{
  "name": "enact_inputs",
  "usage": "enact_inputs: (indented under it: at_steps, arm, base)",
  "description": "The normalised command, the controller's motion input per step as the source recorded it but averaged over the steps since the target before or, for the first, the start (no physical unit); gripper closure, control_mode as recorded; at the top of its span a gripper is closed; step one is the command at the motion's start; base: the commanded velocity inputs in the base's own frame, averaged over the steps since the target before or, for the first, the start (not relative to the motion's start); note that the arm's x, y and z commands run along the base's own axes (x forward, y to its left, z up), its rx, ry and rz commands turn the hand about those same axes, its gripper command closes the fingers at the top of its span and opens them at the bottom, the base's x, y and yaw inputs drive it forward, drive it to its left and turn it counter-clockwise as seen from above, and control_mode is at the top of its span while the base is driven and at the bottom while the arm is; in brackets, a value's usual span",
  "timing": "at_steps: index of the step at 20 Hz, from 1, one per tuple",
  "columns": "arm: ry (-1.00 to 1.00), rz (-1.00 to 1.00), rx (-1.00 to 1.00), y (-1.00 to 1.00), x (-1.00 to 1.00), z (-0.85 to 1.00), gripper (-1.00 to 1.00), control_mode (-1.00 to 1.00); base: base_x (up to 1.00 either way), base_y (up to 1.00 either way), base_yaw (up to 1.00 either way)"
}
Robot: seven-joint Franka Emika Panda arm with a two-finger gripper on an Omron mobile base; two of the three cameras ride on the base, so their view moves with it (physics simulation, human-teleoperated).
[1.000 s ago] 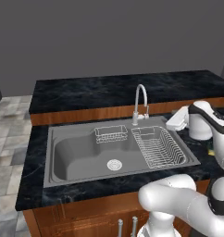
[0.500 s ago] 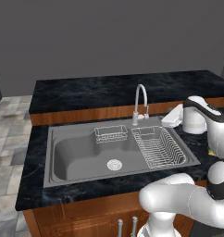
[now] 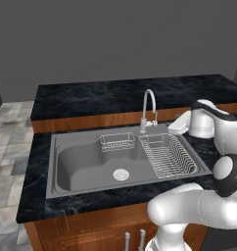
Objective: Soak the sponge with water for a few seconds and then drop it inside the sink.
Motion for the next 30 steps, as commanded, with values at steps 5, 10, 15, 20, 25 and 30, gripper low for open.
enact_inputs:
  at_steps: [5,10,15,20,25,30]
  arm:
    - [0.00,0.00,0.00,0.00,0.13,-0.09,-1.00,-1.00]
    - [0.00,0.00,0.00,0.00,0.15,-0.07,-1.00,-1.00]
    - [0.00,0.00,0.00,0.00,0.16,-0.01,-1.00,-1.00]
    - [0.00,0.00,0.00,-0.01,0.18,-0.04,-1.00,-1.00]
    - [0.00,0.00,0.00,-0.01,0.17,-0.10,-1.00,-1.00]
    - [0.00,0.00,0.00,-0.02,0.13,-0.17,-1.00,-1.00]
  base:
    - [0.00,0.00,0.00]
    - [0.00,0.00,0.00]
    - [0.00,0.00,0.00]
    - [0.00,0.00,0.00]
    - [0.00,0.00,0.00]
    - [0.00,0.00,0.00]
